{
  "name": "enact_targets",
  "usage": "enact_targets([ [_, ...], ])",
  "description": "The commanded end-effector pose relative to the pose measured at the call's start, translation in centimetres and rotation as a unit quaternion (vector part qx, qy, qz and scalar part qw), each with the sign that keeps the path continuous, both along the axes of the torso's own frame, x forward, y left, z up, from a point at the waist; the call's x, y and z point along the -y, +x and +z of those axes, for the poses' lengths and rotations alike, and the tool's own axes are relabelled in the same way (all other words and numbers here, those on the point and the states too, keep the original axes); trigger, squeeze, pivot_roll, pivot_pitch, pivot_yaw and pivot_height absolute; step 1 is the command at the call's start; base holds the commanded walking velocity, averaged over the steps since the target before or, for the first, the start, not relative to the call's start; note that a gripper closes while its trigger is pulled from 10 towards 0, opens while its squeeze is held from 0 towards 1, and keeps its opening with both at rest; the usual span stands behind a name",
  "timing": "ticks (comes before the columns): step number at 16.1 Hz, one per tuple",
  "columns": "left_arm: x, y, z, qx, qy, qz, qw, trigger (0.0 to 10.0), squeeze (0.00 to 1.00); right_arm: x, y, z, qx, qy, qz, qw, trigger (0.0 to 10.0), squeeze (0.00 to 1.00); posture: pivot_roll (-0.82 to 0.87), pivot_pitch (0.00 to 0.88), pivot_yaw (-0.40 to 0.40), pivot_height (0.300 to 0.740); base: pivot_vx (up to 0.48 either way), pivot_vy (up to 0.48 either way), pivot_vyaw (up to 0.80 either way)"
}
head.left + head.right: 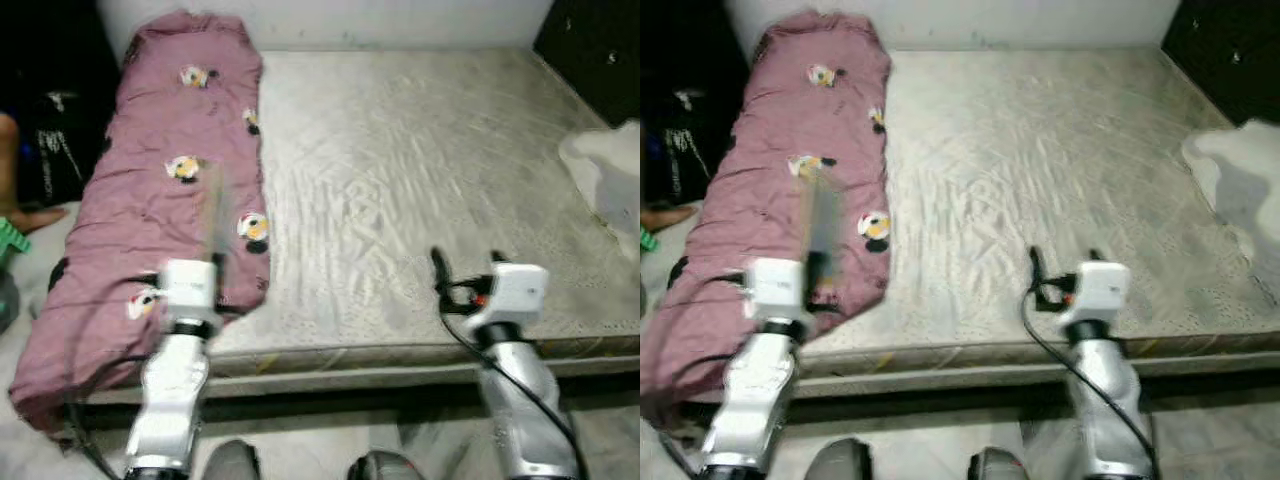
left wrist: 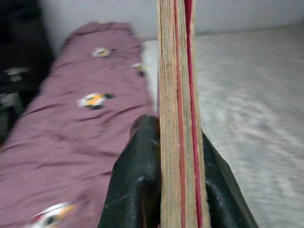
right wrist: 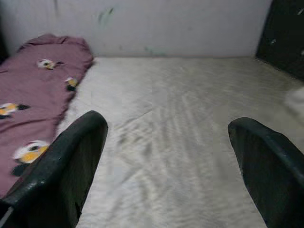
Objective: Clean up the room
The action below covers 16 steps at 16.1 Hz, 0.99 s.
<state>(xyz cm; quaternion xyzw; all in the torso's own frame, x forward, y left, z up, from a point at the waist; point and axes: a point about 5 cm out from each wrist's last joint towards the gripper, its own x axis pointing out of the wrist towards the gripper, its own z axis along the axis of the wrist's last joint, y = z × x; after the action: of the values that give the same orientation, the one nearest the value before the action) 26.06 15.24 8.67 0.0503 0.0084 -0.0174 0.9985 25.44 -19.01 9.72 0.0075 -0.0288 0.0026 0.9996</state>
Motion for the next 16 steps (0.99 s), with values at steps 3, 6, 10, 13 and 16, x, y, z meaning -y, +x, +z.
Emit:
enact_targets([
  [3, -1.04, 0.13, 0.75, 0.019, 0.007, 0.017, 1.0, 10.0, 0.0, -0.55, -0.06, -0.03, -0.002, 0.002, 0.002, 1.0, 10.0, 0.0, -0.04, 0.108, -0.02, 0.74, 0.0, -0.187, 0.0],
  [6, -0.99, 0.13, 0.74, 0.018, 0.006, 0.015, 1.0, 10.0, 0.0, -0.49, -0.08, -0.03, -0.004, -0.001, 0.002, 1.0, 10.0, 0.0, -0.04, 0.112, -0.022, 0.74, 0.0, -0.296, 0.0],
  [10, -0.97, 0.13, 0.74, 0.017, 0.007, 0.013, 1.0, 10.0, 0.0, -0.46, -0.11, -0.15, -0.007, -0.005, 0.0, 1.0, 10.0, 0.0, -0.04, 0.114, -0.02, 0.74, 0.0, -0.3, 0.11],
  [13, -0.82, 0.15, 0.87, 0.023, -0.007, 0.007, 1.0, 10.0, 0.0, -0.37, -0.12, -0.24, -0.01, 0.006, -0.003, 1.0, 10.0, 0.0, -0.04, 0.115, -0.022, 0.74, 0.0, -0.085, 0.42],
  [16, -0.41, 0.05, 1.14, 0.032, -0.017, -0.022, 0.999, 10.0, 0.0, -0.32, -0.09, -0.24, -0.011, 0.004, -0.004, 1.0, 10.0, 0.0, -0.04, 0.115, -0.022, 0.74, 0.0, 0.0, 0.0],
])
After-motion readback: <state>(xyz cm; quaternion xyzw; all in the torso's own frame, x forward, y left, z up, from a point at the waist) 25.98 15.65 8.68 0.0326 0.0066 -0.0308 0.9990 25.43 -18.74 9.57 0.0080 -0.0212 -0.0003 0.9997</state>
